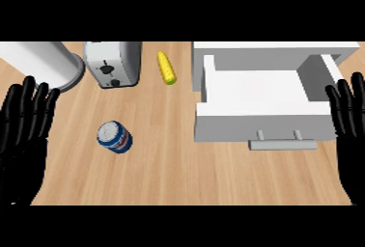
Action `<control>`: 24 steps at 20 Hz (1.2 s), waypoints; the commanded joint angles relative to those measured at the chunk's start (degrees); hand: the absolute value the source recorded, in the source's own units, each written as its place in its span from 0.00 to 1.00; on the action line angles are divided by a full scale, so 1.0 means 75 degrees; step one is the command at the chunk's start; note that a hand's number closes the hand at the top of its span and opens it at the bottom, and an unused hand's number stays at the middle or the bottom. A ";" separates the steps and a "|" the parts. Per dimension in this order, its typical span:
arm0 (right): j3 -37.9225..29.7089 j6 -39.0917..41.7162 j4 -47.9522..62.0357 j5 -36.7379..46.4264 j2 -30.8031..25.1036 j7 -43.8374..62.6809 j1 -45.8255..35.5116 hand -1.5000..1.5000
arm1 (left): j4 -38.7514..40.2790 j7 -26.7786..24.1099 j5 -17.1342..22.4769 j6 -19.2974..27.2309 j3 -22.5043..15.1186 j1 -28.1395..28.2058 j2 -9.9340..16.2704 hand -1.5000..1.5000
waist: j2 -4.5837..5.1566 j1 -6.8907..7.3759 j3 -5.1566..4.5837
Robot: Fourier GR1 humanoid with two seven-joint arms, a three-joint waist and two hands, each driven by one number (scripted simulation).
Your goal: Pick up the can, place it into the drawer and close the drawer
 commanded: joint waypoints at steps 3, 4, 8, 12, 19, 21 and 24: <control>-0.0014 0.0149 0.0307 -0.0101 0.0054 -0.0325 0.0048 0.00 | -0.0249 0.0634 -0.1438 0.1436 -0.0112 -0.0068 -0.0594 0.00 | -0.0085 0.0112 0.0068; -0.0329 0.0014 0.0179 -0.0191 -0.0121 0.0123 -0.0392 0.00 | -0.0556 0.0776 -0.1930 0.1978 -0.0186 0.0017 -0.0692 0.00 | -0.0096 0.0158 0.0072; -0.0423 -0.0319 0.0544 -0.0085 0.0104 0.0777 0.0621 0.00 | 0.0147 0.1861 -0.1753 0.3720 0.0342 0.1178 -0.0707 0.00 | -0.0034 0.0228 0.0058; -0.0518 -0.0383 0.0205 -0.0176 -0.0056 0.1591 0.0437 0.00 | -0.0146 0.3106 -0.2727 0.5096 -0.0750 0.1036 -0.0713 0.00 | -0.0087 0.0074 0.0068; -0.0469 -0.0164 -0.0047 -0.0139 0.0095 0.1260 0.1193 0.00 | -0.0768 0.4641 -0.4633 0.5917 -0.2113 0.0974 -0.0716 0.00 | -0.0093 0.0082 0.0063; -0.0219 -0.0275 0.0121 0.0066 0.0364 0.1012 0.1240 0.00 | -0.0292 0.5206 -0.5025 0.5868 -0.1914 0.0213 -0.0717 0.00 | -0.0088 0.0076 0.0063; -0.1019 0.0172 0.0371 -0.0508 -0.0116 0.0919 0.0916 0.00 | -0.0174 0.4670 -0.4793 0.6246 -0.2190 0.0617 -0.0717 0.00 | -0.0089 0.0095 0.0061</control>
